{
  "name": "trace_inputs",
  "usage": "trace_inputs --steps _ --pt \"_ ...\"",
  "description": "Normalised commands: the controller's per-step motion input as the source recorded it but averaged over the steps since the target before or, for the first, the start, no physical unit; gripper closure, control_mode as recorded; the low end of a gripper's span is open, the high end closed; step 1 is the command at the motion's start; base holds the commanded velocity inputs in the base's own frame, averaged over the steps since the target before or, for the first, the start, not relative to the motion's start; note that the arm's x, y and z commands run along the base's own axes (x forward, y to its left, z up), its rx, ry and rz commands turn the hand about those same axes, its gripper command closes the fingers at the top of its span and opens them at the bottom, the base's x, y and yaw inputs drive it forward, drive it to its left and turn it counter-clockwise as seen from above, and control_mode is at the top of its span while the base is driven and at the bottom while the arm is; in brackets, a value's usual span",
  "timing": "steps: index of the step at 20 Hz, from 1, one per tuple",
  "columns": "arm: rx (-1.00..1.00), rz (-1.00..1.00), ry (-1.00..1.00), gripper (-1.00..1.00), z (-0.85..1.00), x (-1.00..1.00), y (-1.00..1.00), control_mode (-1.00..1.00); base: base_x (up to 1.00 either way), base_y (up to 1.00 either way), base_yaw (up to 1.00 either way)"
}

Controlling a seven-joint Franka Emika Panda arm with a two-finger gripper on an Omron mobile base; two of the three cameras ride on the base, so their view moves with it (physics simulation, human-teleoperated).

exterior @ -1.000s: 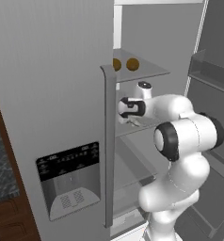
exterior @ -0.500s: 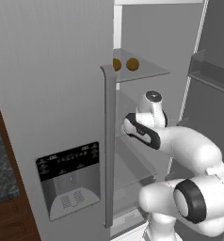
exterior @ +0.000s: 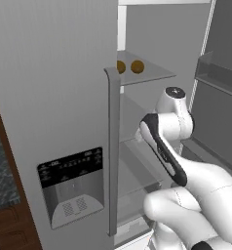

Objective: Place one avocado and one fish in each tupperware on the nearby counter, to pack two identical lunches.

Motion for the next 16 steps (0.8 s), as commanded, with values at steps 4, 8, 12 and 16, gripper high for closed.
trace_inputs --steps 4,8,12,16 --pt "0.0 -0.01 0.0 1.0 0.04 -0.68 0.0 -1.0 0.0 0.0 0.0" --pt "0.0 0.0 0.0 1.0 0.0 -0.29 0.0 1.0 -0.36 0.16 0.0" --pt "0.0 0.0 0.0 1.0 0.0 0.0 0.0 1.0 -0.38 0.92 0.0" --pt "0.0 0.0 0.0 1.0 0.0 0.0 0.0 1.0 -0.11 1.0 0.0"
